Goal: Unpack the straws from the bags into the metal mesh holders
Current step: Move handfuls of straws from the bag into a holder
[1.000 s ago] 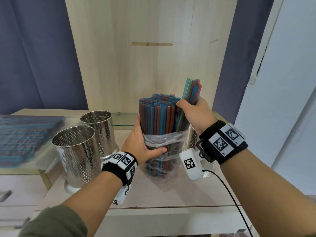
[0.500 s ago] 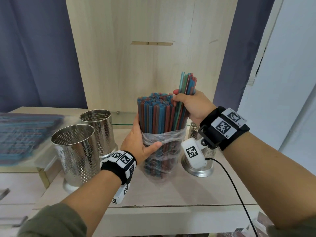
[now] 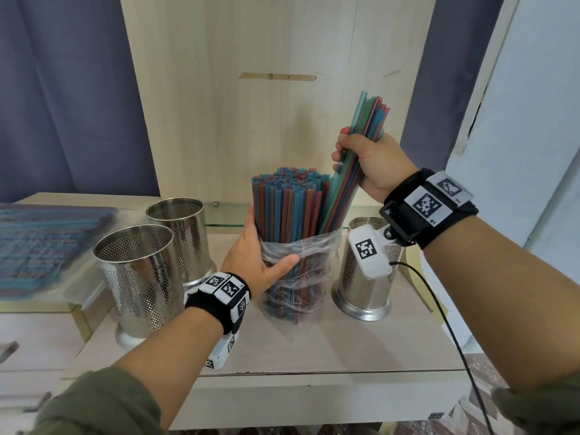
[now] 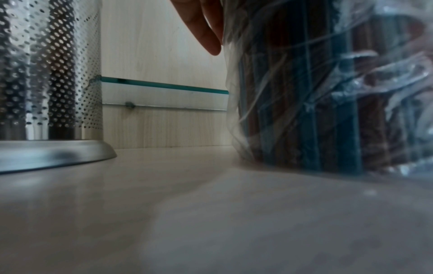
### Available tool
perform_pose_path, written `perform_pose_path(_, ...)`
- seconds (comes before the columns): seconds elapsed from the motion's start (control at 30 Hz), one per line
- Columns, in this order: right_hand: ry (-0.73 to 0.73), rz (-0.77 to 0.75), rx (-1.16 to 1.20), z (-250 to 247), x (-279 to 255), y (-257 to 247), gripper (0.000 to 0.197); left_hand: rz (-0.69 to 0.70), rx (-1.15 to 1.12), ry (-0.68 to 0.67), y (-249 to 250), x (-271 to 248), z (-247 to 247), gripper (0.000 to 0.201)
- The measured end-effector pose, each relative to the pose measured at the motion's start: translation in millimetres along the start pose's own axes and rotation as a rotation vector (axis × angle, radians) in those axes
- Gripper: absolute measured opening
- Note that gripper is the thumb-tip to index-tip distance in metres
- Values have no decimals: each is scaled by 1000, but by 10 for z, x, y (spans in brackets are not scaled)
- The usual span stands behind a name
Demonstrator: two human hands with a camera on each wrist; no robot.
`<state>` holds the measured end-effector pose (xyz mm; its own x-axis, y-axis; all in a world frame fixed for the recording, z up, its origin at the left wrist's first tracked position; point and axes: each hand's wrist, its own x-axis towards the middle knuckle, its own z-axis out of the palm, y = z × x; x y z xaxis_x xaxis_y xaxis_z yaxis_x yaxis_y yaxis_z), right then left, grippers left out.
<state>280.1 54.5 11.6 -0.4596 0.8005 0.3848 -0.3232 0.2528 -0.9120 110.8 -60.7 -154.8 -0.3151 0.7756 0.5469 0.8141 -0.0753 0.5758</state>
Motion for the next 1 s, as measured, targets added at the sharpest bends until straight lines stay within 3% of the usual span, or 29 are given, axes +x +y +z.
perform_pose_path(0.53, 180, -165, 287, -651, 58, -578, 16, 1, 21, -1, -10, 14, 13, 114)
perform_pose_path(0.77, 246, -170, 74, -901, -25, -501, 19, -1, 26, 4, -18, 19, 19, 112)
perform_pose_path(1.0, 138, -8, -154, -816, 15, 64, 12, -4, 36, 14, 16, 10, 14, 108)
